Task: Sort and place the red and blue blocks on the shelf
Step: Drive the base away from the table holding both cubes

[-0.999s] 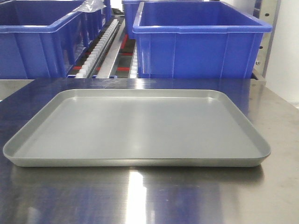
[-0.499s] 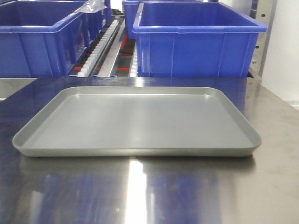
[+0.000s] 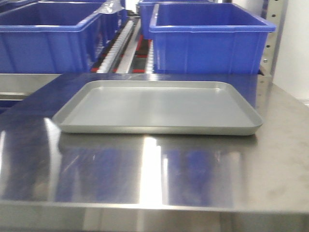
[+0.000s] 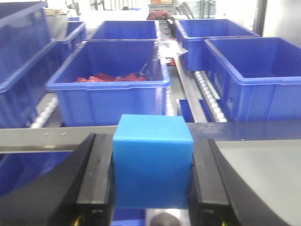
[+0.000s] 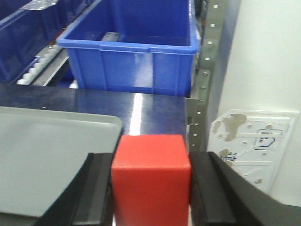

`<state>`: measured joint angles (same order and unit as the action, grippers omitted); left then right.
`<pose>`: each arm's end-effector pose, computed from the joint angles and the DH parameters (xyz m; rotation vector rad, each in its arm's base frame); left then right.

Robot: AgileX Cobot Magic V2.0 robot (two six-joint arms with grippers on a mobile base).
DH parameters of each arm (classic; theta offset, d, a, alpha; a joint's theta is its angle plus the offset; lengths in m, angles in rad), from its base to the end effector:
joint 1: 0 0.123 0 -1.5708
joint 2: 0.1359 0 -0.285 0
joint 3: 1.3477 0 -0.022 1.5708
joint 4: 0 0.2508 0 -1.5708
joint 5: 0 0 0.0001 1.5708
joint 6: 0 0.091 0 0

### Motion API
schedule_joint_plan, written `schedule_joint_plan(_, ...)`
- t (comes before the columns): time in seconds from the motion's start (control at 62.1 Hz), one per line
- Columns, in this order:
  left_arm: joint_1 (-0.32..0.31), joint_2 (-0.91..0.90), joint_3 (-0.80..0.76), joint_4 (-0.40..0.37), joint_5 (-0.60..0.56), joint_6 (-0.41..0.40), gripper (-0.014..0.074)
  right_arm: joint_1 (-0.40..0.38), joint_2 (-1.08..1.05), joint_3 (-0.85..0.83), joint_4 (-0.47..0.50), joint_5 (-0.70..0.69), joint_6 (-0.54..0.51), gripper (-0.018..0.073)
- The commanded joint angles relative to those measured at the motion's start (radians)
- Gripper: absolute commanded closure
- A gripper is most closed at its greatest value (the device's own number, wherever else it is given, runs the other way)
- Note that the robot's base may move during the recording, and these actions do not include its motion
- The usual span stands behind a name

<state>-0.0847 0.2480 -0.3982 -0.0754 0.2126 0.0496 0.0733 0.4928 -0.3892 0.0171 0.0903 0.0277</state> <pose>0.0649 -0.0070 0.3123 0.0594 1.5451 -0.0985 0.1108 0.0083 0.2987 -0.0251 1.6781 0.0902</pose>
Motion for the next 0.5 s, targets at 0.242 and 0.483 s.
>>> schedule_joint_plan(0.242, -0.001, 0.007, -0.028, -0.002, -0.094, -0.003, 0.0471, -0.008, -0.001, -0.029, -0.008, -0.081, -0.005, 0.0508)
schedule_joint_plan(0.483, -0.001, 0.007, -0.028, -0.002, -0.094, -0.003, 0.0472, -0.008, -0.001, -0.029, -0.008, -0.081, -0.005, 0.0508)
